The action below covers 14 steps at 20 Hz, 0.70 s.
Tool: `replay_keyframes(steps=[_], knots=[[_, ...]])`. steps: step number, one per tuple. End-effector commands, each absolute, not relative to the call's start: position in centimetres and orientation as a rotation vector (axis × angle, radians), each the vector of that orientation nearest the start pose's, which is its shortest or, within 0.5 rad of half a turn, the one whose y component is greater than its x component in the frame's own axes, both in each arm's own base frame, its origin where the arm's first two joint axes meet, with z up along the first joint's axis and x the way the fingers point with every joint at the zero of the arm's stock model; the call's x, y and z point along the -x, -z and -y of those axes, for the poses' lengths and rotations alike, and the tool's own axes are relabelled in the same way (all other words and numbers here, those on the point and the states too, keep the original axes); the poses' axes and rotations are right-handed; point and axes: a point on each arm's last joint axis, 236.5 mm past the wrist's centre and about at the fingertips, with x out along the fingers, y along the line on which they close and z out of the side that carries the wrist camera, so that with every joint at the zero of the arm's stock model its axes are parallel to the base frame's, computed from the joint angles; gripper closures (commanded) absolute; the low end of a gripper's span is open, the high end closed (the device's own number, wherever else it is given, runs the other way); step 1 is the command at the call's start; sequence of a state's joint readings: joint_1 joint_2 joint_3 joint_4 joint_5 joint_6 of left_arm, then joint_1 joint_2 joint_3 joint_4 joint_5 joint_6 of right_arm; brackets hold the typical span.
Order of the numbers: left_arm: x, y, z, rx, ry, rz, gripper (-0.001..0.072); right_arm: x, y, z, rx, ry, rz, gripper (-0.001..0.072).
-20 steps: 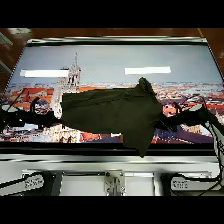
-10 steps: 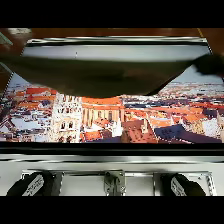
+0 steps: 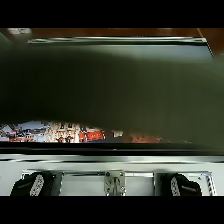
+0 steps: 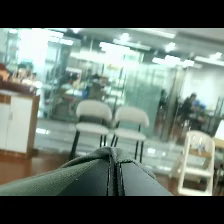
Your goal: Fold the shirts.
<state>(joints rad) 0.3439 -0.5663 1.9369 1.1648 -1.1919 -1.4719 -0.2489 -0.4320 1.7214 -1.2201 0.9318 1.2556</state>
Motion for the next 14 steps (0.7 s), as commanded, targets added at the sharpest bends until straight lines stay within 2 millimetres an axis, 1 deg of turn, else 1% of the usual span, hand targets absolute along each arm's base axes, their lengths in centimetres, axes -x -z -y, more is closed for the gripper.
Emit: replay_keyframes(steps=[1,2,4,6,7,9,10,12,14], knots=[[-13.3,-50.9,3.8,-0.055,0.003,0.023,0.0675,-11.0,-53.7,-3.0,0.22,0.03,0.271,0.065],[-14.0,-49.6,3.6,-0.082,0.008,-0.033,0.0674,-12.1,-51.9,-2.4,0.221,0.037,0.183,0.065],[-15.9,-46.8,3.0,-0.106,0.021,-0.148,0.0675,-14.9,-47.2,-1.0,0.202,0.049,-0.04,0.065],[-18.3,-43.5,2.1,-0.079,0.033,-0.267,0.0674,-17.8,-41.8,-0.1,0.178,0.021,-0.296,0.065],[-19.9,-41.5,1.6,-0.056,0.04,-0.332,0.0675,-19.1,-38.9,0.2,0.156,-0.001,-0.432,0.065],[-23.2,-36.7,0.5,0.002,0.057,-0.48,0.0675,-22.0,-33.1,0.5,0.092,-0.057,-0.698,0.0651],[-24.7,-34.0,0.0,0.032,0.066,-0.559,0.0675,-23.6,-30.0,0.8,0.065,-0.08,-0.824,0.065],[-27.6,-27.5,-1.1,0.074,0.092,-0.739,0.0675,-27.2,-24.0,1.6,0.005,-0.112,-1.011,0.0651],[-30.3,-21.3,-2.0,0.145,0.105,-0.901,0.0675,-31.4,-18.1,0.6,-0.097,-0.192,-1.108,0.0651]])
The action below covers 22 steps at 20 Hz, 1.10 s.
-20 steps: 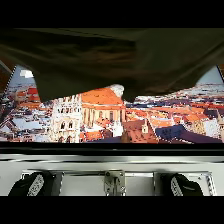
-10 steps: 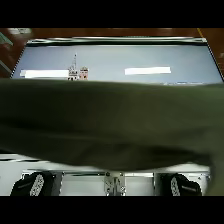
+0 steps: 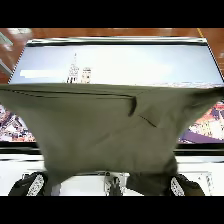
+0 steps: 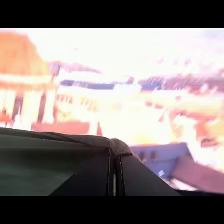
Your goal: Fold the shirts.
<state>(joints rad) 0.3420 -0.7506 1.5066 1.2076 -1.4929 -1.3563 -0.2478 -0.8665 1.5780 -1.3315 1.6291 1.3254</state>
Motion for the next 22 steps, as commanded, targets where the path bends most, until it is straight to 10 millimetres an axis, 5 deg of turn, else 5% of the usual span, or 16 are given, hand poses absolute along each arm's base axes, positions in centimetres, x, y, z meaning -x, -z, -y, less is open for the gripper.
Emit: replay_keyframes(steps=[1,4,7,9,13,17,22], knots=[[-31.8,-18.0,-2.4,0.18,0.114,-0.982,0.0674,-34.1,-15.5,-0.2,-0.169,-0.23,-1.114,0.0651],[-37.5,-10.5,-2.6,0.197,0.162,-1.11,0.0674,-41.8,-8.4,-1.8,-0.272,-0.253,-1.1,0.065],[-43.5,-5.1,-2.5,0.187,0.183,-1.136,0.0674,-48.3,-1.9,-4.5,-0.248,-0.247,-1.052,0.0651],[-47.0,-2.8,-2.0,0.178,0.187,-1.123,0.0674,-52.7,0.0,-4.6,-0.232,-0.193,-0.926,0.065],[-53.8,-0.6,-1.8,0.165,0.148,-0.973,0.0674,-59.3,-0.8,-2.2,-0.239,-0.062,-0.641,0.0651],[-56.7,1.4,-0.1,0.272,0.146,-0.901,0.0674,-60.9,0.2,-1.0,-0.256,-0.01,-0.576,0.065],[-54.9,5.6,3.1,0.316,0.217,-1.041,0.0674,-58.3,4.6,-2.5,-0.262,-0.065,-0.767,0.065]])
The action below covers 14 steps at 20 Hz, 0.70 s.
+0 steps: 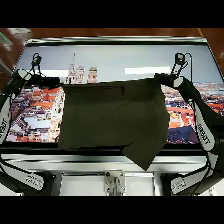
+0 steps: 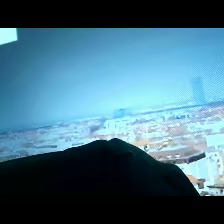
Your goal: Fold the shirts.
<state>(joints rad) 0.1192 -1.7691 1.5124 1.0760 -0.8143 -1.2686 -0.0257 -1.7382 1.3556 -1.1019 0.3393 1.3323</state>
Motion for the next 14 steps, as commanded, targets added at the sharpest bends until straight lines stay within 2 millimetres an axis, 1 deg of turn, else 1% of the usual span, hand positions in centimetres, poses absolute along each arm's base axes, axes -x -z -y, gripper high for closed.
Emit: replay_keyframes(steps=[1,3,5,6,8,10,12,14], knots=[[-54.2,5.8,3.3,0.318,0.231,-1.071,0.0674,-57.8,4.9,-2.7,-0.266,-0.075,-0.798,0.065],[-52.4,5.8,3.4,0.33,0.26,-1.143,0.0674,-55.7,5.4,-2.3,-0.225,-0.101,-0.892,0.065],[-49.7,5.8,3.5,0.341,0.303,-1.251,0.0674,-52.5,6.1,-0.9,-0.136,-0.118,-1.032,0.065],[-48.1,6.1,3.4,0.329,0.323,-1.318,0.0674,-50.6,6.4,-0.3,-0.127,-0.124,-1.108,0.065],[-44.6,6.9,3.2,0.3,0.353,-1.467,0.0674,-47.4,7.4,-0.2,-0.2,-0.119,-1.254,0.065],[-42.2,7.4,3.9,0.333,0.372,-1.575,0.0674,-44.4,8.6,-0.7,-0.231,-0.131,-1.389,0.065],[-41.0,8.0,4.5,0.353,0.378,-1.643,0.0674,-42.8,9.7,-1.4,-0.287,-0.127,-1.474,0.065],[-40.4,8.7,5.1,0.373,0.369,-1.687,0.0674,-41.7,10.4,-1.8,-0.328,-0.115,-1.535,0.065]])
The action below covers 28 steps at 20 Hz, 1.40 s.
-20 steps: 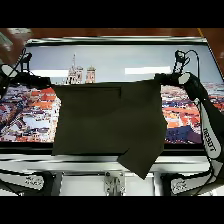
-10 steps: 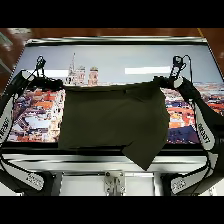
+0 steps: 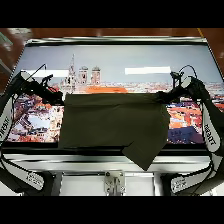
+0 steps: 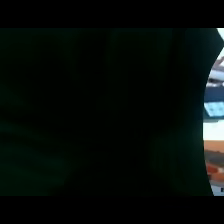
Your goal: Fold the shirts.
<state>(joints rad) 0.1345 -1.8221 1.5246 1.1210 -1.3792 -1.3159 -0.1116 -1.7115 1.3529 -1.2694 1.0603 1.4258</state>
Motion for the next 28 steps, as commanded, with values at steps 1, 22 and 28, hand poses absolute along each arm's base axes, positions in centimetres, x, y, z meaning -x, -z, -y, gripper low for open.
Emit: replay_keyframes(steps=[1,22,28], knots=[[-40.2,9.0,5.2,0.384,0.363,-1.707,0.0674,-41.5,10.5,-1.8,-0.335,-0.111,-1.545,0.065],[-40.5,8.1,2.7,0.474,0.319,-1.708,0.0262,-42.6,8.4,-0.4,-0.328,-0.063,-1.473,0.0205],[-35.4,1.6,-2.4,0.517,0.292,-1.701,0.0136,-32.0,1.1,7.8,-0.209,-0.023,-1.675,0.0204]])
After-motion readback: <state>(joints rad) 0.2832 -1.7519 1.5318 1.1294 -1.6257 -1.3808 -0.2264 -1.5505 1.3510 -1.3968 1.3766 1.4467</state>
